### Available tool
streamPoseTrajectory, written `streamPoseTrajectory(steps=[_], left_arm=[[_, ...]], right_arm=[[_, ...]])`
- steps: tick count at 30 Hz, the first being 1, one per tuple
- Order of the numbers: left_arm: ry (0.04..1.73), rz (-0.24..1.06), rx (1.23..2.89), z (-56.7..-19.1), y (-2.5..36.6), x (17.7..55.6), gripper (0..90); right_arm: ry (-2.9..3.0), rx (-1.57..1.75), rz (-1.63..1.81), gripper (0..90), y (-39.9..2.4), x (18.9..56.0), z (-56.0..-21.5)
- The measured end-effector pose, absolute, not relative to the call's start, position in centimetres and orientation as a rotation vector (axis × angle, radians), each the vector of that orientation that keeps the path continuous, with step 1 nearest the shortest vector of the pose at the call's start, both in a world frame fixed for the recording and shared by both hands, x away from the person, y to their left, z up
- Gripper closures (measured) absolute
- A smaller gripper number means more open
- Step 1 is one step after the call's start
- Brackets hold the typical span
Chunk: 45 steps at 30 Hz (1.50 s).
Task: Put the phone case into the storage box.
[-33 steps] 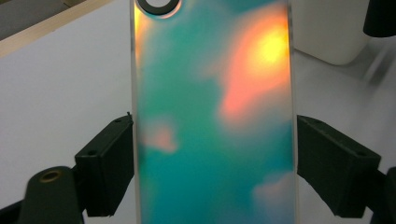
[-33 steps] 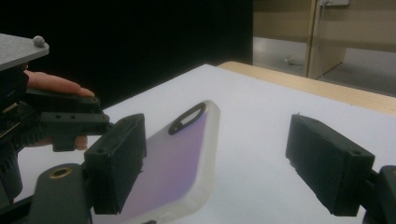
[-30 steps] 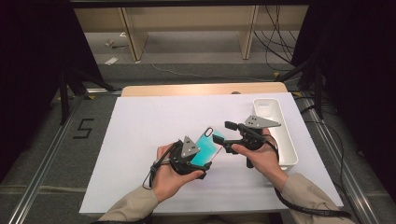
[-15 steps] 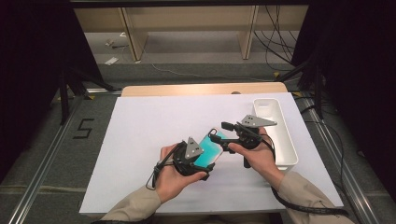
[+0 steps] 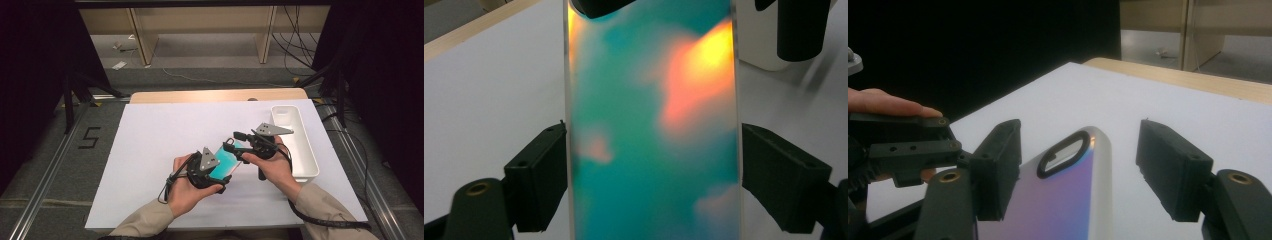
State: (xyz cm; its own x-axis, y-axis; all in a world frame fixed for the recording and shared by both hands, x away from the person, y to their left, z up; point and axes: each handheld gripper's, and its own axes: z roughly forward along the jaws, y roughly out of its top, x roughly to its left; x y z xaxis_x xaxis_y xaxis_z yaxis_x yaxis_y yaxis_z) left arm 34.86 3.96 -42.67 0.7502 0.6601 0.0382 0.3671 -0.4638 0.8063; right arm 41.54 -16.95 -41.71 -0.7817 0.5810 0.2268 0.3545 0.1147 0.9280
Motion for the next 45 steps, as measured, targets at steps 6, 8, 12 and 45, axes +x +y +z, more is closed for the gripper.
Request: streamPoseTrajectory(steps=[6,8,12,45], left_arm=[[0.771,0.442,2.095,-42.7,3.91,34.83,17.1],[0.773,0.441,2.092,-42.68,3.91,34.81,17.1],[0.776,0.436,2.085,-42.68,3.89,34.78,17.1],[0.735,0.466,2.1,-42.93,3.75,34.85,16.9]], right_arm=[[2.193,0.944,1.754,46.1,-16.98,41.61,-41.79],[2.195,0.948,1.762,48.5,-16.98,41.62,-41.81],[2.201,0.964,1.765,52.7,-17.03,41.65,-41.85],[2.224,1.059,1.886,70.5,-17.46,41.76,-41.47]])
